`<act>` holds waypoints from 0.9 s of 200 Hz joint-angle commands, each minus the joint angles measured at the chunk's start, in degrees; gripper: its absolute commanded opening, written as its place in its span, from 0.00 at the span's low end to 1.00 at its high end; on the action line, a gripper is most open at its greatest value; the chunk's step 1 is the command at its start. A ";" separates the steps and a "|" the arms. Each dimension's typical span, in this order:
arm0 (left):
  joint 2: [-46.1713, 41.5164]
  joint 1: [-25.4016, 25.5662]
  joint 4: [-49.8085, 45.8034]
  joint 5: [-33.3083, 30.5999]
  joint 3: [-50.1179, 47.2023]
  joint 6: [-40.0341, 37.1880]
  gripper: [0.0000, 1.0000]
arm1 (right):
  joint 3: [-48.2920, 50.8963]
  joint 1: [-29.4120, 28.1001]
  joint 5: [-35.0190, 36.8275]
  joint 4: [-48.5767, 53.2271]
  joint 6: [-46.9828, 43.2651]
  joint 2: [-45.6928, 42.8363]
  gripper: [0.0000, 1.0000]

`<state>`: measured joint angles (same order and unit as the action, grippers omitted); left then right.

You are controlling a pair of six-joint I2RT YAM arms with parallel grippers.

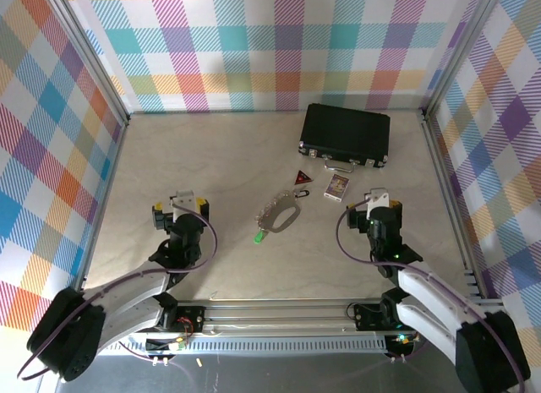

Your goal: Put the keys on the keyring

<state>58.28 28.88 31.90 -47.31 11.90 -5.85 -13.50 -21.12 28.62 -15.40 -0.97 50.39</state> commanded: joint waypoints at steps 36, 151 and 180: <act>19.78 -7.71 25.45 11.54 1.72 -3.98 1.00 | -0.46 4.17 -6.01 -23.48 -2.48 15.20 0.99; 32.65 -22.20 23.49 31.01 8.95 4.55 1.00 | -6.32 10.18 -12.95 -38.41 -6.88 34.33 0.99; 32.34 -23.96 19.42 34.61 10.68 5.56 1.00 | -6.19 14.74 -17.67 -37.77 -1.06 34.59 0.99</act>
<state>90.54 6.09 53.95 -17.37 21.06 -2.33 -19.29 -9.89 15.22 -47.37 -5.87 84.23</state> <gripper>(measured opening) 0.997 0.990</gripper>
